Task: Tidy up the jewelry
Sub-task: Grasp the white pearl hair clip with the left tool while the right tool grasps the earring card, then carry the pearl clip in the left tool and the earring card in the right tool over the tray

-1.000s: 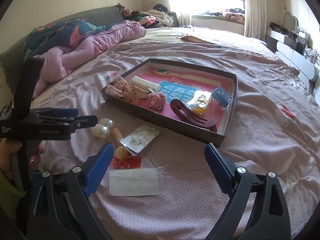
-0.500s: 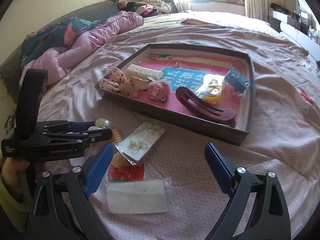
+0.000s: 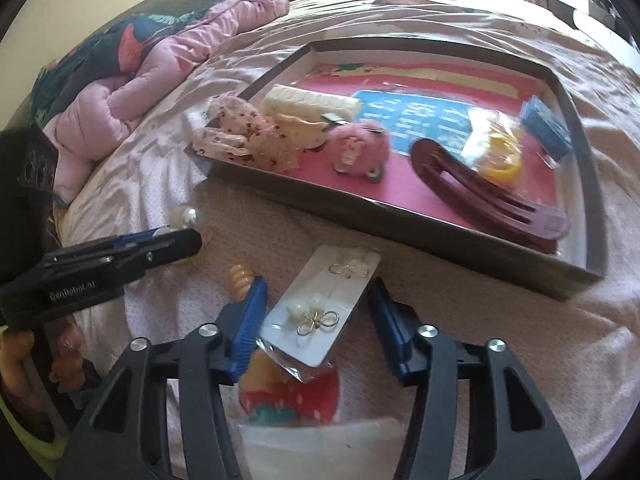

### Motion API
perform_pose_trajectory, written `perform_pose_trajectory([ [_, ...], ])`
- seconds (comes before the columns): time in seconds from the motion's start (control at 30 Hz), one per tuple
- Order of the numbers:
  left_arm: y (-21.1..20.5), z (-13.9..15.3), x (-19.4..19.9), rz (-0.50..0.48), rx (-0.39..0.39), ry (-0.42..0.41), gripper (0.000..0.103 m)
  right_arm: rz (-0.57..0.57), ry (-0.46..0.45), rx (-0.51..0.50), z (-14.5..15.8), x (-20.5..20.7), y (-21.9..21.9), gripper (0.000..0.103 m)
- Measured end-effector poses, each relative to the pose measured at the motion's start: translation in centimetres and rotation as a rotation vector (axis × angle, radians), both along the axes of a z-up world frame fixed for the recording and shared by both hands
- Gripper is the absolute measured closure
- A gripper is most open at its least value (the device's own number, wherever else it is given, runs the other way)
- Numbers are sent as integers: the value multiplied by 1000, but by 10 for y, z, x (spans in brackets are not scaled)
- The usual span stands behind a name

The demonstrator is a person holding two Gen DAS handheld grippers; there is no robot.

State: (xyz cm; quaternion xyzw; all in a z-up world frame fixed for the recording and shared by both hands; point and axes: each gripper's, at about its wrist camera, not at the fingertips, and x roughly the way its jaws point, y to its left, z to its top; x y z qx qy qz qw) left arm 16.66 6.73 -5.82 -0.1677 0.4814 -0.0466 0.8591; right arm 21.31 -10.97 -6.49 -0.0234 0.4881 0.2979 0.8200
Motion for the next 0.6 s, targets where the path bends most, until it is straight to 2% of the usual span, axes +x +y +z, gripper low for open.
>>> perform_pose_trajectory([
  [0.17,5,5,0,16,14,-18,73,35,-37,-5,5,-5,8,70],
  [0.6,2,30,-8,12,27,-96,73,25,-124,43,33,-18,-12,71],
])
